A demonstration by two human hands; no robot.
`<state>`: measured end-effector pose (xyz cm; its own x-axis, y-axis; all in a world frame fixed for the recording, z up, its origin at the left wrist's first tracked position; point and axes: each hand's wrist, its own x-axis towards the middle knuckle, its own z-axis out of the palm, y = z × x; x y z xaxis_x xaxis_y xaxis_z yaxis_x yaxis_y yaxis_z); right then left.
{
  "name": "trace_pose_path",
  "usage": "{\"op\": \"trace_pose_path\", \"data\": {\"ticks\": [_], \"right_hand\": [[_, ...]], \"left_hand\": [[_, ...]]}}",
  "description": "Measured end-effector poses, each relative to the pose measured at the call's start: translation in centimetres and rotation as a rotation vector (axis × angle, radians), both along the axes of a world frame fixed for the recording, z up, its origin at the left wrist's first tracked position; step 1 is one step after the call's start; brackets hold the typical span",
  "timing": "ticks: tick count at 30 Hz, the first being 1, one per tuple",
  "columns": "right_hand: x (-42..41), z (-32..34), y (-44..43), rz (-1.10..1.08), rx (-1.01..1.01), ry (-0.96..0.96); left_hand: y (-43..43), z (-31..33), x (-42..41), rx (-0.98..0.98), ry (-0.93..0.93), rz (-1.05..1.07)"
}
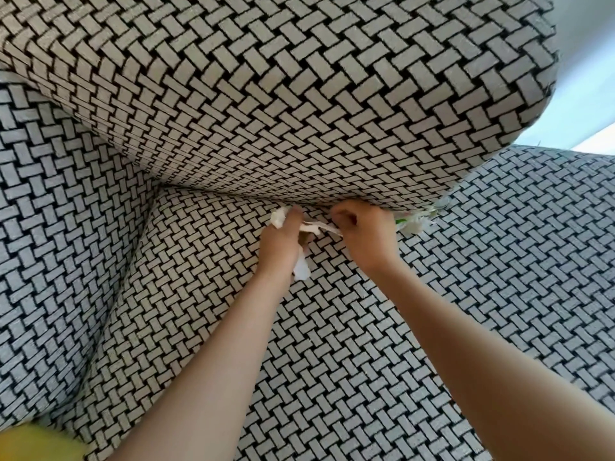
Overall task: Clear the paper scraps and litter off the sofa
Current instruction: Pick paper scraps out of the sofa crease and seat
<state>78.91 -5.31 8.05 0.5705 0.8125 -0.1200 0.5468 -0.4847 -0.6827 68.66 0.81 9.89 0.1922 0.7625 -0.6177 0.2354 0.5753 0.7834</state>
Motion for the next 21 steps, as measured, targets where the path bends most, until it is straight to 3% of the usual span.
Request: {"op": "trace_pose_path", "data": {"ticks": [4, 7, 11, 13, 15, 17, 21], "right_hand": [[0.9, 0.4, -2.7, 0.015, 0.004, 0.079], [1.6, 0.7, -3.9, 0.066, -0.008, 0.096], [2.9, 1.1, -4.8, 0.194, -0.085, 0.072], [3.2, 1.0, -5.3, 0.22, -0.106, 0.077], [3.3, 1.1, -5.7, 0.237, -0.101, 0.06], [3.3, 1.3, -6.1, 0.289, -0.138, -0.069], [3.7, 1.5, -6.7, 0.321, -0.299, -0.286]], "left_hand": [[-0.6, 0.6, 1.4, -0.247, -0.387, 0.248], [-1.4, 0.9, 2.4, -0.316, -0.383, 0.236], [-1.8, 1.4, 2.9, -0.239, -0.269, 0.124], [-1.9, 1.7, 3.0, -0.114, -0.096, -0.057], [-2.3, 1.9, 3.0, 0.073, 0.196, -0.339], [-2.5, 1.8, 3.0, 0.294, 0.387, -0.574], [-3.0, 1.8, 2.7, 0.469, 0.512, -1.019]]}}
